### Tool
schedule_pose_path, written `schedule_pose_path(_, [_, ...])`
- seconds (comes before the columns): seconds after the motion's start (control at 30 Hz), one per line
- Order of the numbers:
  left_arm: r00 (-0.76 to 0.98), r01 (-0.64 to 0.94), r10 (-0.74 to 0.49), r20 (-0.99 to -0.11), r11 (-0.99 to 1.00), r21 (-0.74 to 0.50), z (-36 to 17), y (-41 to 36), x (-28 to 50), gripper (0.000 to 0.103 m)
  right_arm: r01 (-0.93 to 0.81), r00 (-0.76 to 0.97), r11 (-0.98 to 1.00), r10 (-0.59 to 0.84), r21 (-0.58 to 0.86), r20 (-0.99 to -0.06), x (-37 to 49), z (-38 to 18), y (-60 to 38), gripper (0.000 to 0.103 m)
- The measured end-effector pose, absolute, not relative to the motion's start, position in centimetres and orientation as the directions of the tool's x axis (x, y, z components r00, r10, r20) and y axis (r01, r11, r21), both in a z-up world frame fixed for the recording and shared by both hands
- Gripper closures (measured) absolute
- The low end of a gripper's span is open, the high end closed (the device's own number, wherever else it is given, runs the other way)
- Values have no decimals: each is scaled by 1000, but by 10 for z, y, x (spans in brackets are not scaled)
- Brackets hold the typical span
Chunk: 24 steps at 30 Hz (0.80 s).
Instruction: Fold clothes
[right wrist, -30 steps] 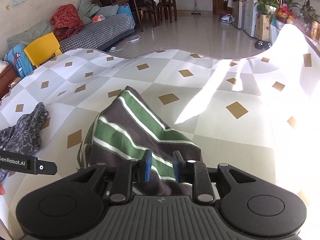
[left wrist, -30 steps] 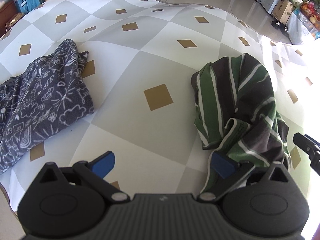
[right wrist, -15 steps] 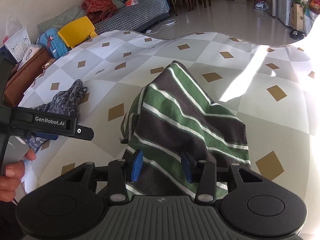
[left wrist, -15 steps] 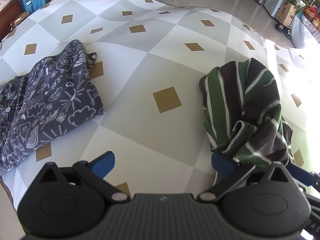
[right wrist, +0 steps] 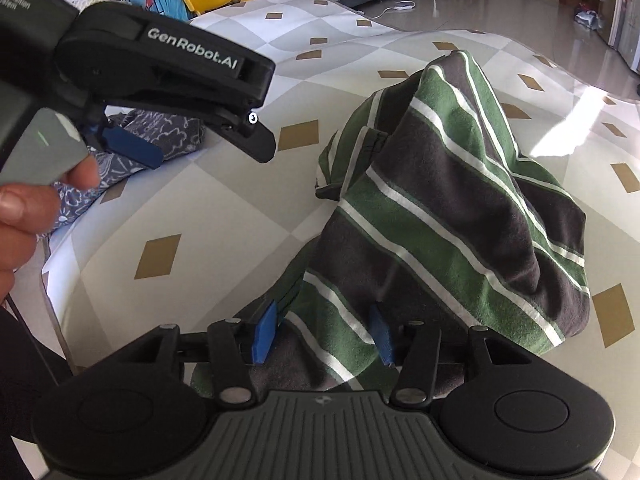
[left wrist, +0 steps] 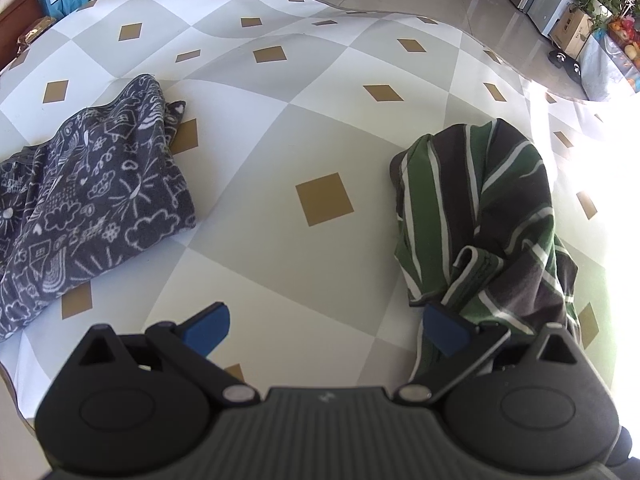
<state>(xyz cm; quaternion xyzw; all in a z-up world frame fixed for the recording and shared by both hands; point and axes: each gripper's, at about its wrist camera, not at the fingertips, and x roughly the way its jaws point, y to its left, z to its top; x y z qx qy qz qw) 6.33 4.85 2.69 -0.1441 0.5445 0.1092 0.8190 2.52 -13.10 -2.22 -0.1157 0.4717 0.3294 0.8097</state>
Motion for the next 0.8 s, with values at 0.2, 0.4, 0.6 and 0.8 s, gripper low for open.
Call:
schedule_pose_path(0.2, [385,-340,20,-923,933,-122,26,48,65,0,-687,382,726,394,29,-836,19,-32,-123,53])
schedule_pose_path(0.4, [384,-342,29,-923,933,-113,25,46,67,0,-671,411,741,379,6,-830,23,-25,-127,94])
schedule_pose_path(0.6, [385,-352,47,-922,931,-99,24,45,69,0,-636,478,772,400,5,-782,27,3,-143,97])
schedule_pose_path(0.8, [391,-349,62,-918,933,-86,23,39,71,0,-555,586,832,397,7,-706,37,38,-171,97])
